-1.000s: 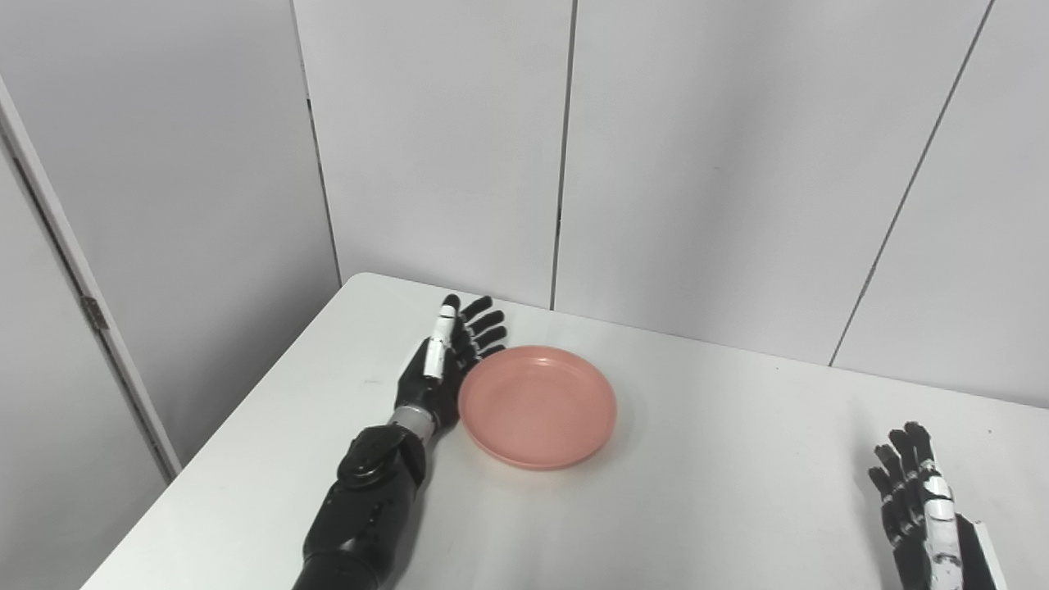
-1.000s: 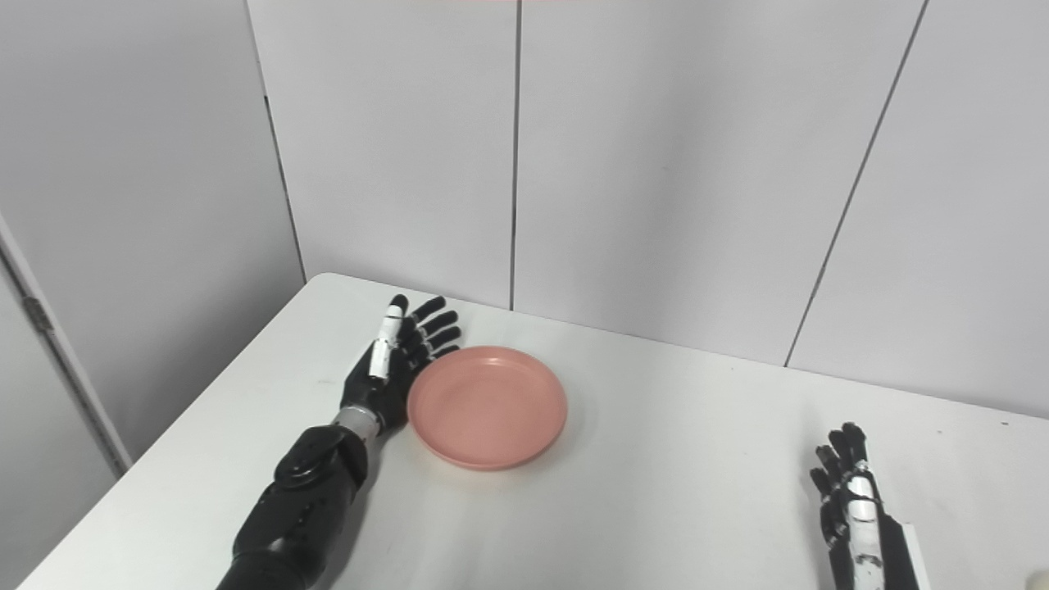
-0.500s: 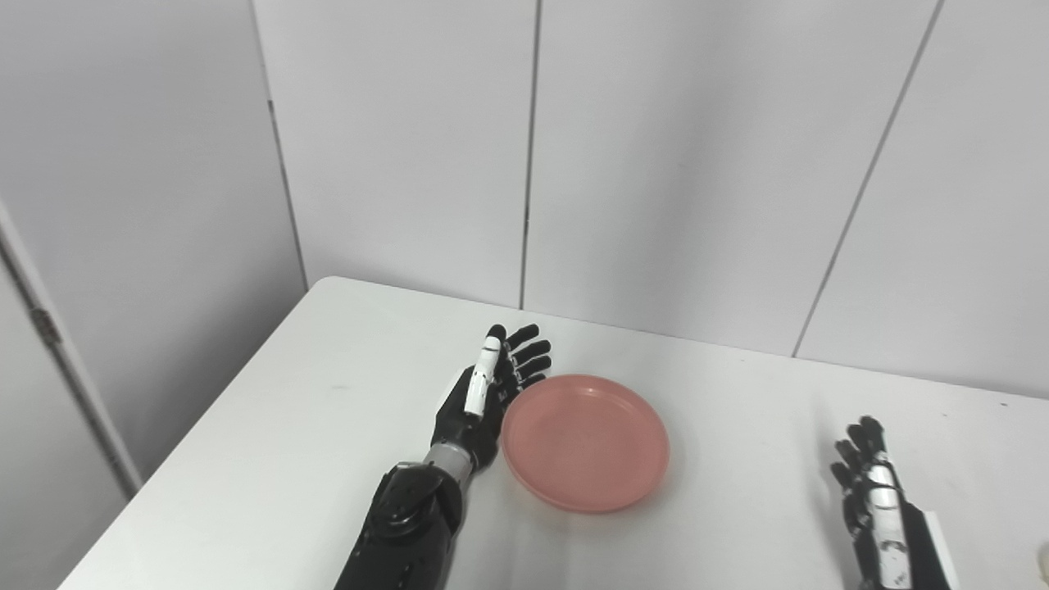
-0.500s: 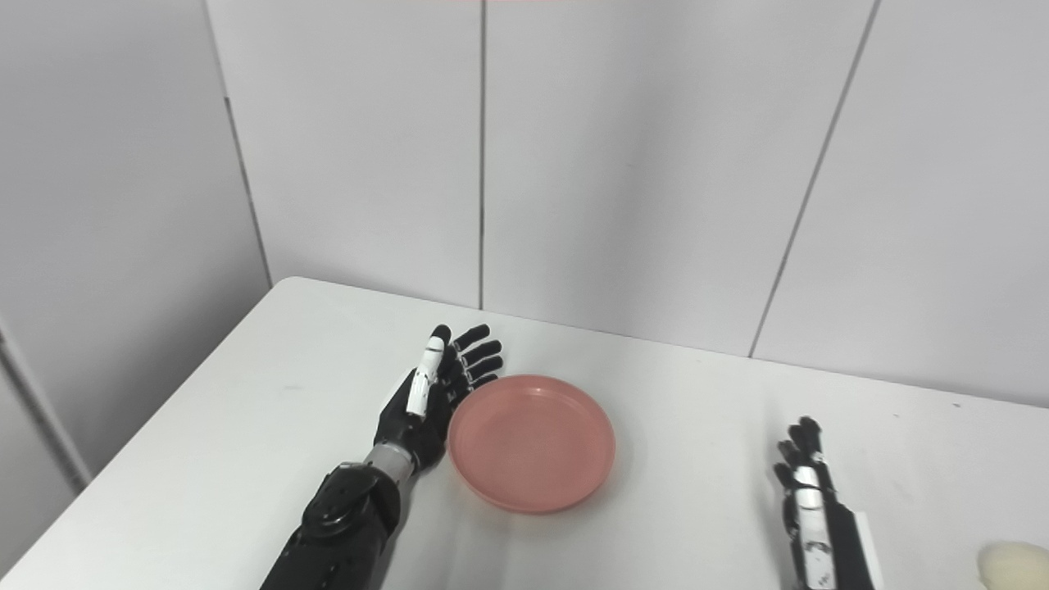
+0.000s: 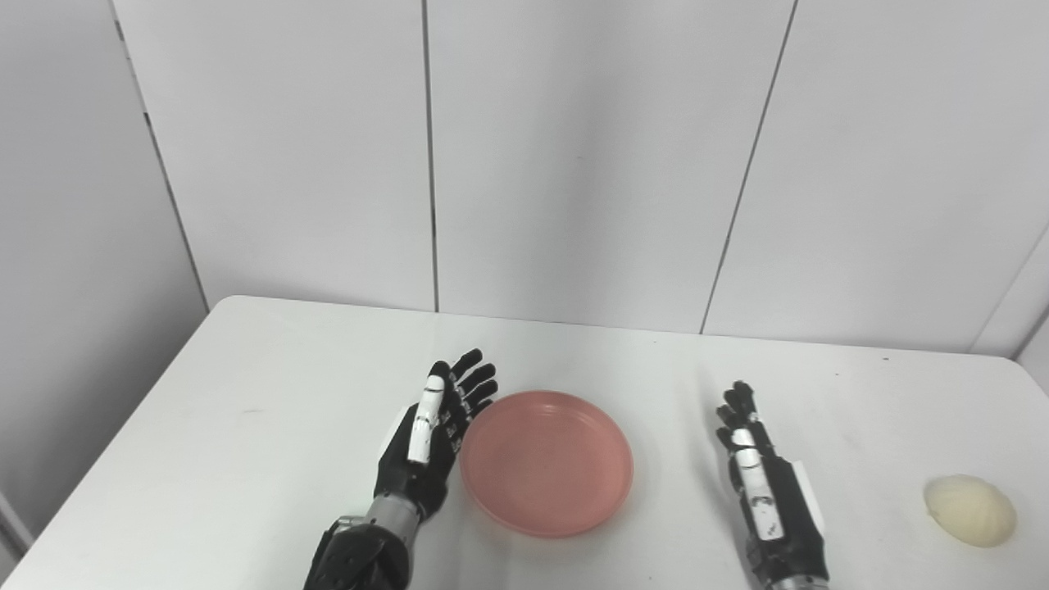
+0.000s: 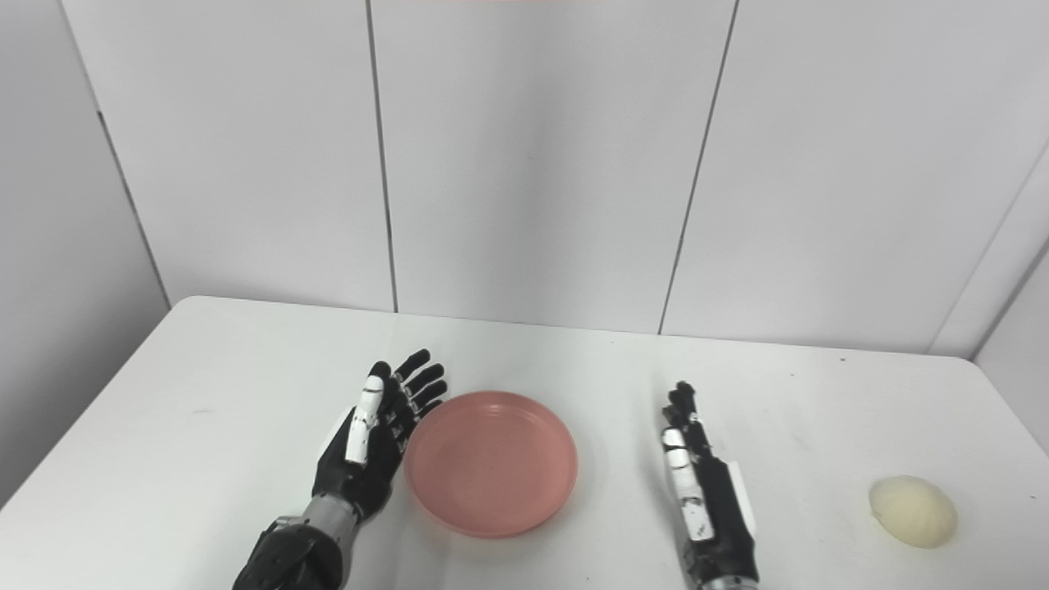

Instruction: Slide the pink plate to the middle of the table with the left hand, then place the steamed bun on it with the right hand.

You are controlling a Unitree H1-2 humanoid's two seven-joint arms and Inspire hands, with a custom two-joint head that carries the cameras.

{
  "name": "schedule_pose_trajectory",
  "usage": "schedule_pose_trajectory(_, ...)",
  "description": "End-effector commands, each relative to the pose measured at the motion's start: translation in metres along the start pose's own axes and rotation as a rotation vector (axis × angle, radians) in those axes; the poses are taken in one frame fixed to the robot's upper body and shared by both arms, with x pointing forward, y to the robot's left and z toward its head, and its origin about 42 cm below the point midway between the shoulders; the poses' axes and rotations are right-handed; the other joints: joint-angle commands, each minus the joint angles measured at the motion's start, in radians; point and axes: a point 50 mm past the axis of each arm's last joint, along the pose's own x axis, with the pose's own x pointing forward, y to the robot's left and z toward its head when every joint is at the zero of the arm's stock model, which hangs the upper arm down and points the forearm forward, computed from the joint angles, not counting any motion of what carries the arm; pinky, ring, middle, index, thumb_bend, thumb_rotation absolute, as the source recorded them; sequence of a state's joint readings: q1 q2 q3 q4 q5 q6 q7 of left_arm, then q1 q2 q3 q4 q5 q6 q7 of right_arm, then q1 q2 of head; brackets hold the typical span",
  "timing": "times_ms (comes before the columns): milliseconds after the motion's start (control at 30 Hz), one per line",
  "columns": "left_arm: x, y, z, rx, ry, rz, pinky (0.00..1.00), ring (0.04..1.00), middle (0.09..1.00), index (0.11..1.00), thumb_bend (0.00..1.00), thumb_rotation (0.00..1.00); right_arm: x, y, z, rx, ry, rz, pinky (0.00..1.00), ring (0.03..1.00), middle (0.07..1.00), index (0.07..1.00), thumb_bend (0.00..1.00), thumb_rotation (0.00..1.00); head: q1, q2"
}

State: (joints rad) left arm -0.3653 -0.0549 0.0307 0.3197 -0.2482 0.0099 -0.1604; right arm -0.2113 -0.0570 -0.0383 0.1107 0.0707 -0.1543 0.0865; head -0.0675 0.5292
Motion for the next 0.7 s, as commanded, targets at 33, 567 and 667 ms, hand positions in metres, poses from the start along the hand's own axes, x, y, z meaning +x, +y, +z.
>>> schedule_pose_trajectory(33,-0.006,-0.012,-0.001,0.034,-0.008,-0.035,0.95,0.915,0.898,0.877,0.49,1.00,-0.001,0.012,-0.002,0.024,0.008,-0.014,1.00,0.979,0.979,0.985,0.69,0.89,-0.036,0.020)
schedule_pose_trajectory(567,-0.023,-0.032,-0.009,0.070,0.026,-0.095,1.00,0.966,0.947,0.923,0.51,1.00,0.005,0.019,0.006,0.038,-0.007,-0.005,1.00,0.986,0.981,0.983,0.70,0.87,-0.065,0.082)
schedule_pose_trajectory(667,-0.022,-0.032,-0.012,0.069,0.030,-0.103,1.00,0.971,0.953,0.930,0.52,1.00,0.005,0.018,0.007,0.045,-0.003,-0.004,1.00,0.986,0.981,0.983,0.71,0.87,-0.059,0.085)
